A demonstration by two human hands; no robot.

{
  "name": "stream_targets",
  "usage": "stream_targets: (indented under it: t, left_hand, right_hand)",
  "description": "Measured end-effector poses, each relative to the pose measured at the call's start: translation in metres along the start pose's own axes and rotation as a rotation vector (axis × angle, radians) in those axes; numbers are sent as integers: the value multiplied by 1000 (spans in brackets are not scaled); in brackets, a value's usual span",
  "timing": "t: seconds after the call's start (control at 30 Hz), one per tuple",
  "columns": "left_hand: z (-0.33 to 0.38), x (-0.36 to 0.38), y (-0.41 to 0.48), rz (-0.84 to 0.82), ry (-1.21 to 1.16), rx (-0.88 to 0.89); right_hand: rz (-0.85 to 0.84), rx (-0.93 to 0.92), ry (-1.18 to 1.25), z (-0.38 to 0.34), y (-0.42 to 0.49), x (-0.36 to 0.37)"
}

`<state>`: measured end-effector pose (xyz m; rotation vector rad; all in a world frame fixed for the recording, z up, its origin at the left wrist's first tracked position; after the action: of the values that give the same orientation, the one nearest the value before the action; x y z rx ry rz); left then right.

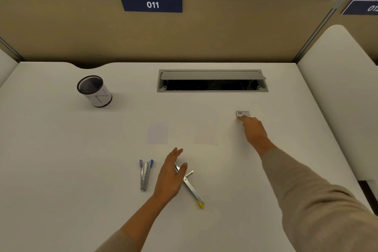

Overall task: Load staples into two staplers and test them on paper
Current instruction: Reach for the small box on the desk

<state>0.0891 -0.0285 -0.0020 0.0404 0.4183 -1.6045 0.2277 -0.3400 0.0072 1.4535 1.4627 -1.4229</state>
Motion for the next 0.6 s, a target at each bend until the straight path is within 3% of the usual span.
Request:
stream_targets:
  t: [0.1,0.3,0.43,0.6]
  left_hand:
    - [1,-1,-1,12,2,18]
    - [-2,-12,-4,70,104,81]
    - [-2,-16,-13,198,205,52]
    - [-11,6,-26,99,351,-232]
  right_hand:
    - [7,17,62,-2,3,-1]
    - [121,61,610,-21,-24,9]
    - [-143,206,993,-45,-62,46]
    - [-412,202,969,-76,-117,76]
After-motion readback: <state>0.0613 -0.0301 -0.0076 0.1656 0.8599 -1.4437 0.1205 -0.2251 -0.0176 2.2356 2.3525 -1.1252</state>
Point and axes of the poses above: each hand's wrist, its own y-axis towards the middle knuckle, its own x-axis out of the palm, z = x × y, the point moved 6 cm from there along y, towards the middle knuckle, and after that the axes turned 7 degrees about -y, right-handed, at the moved point
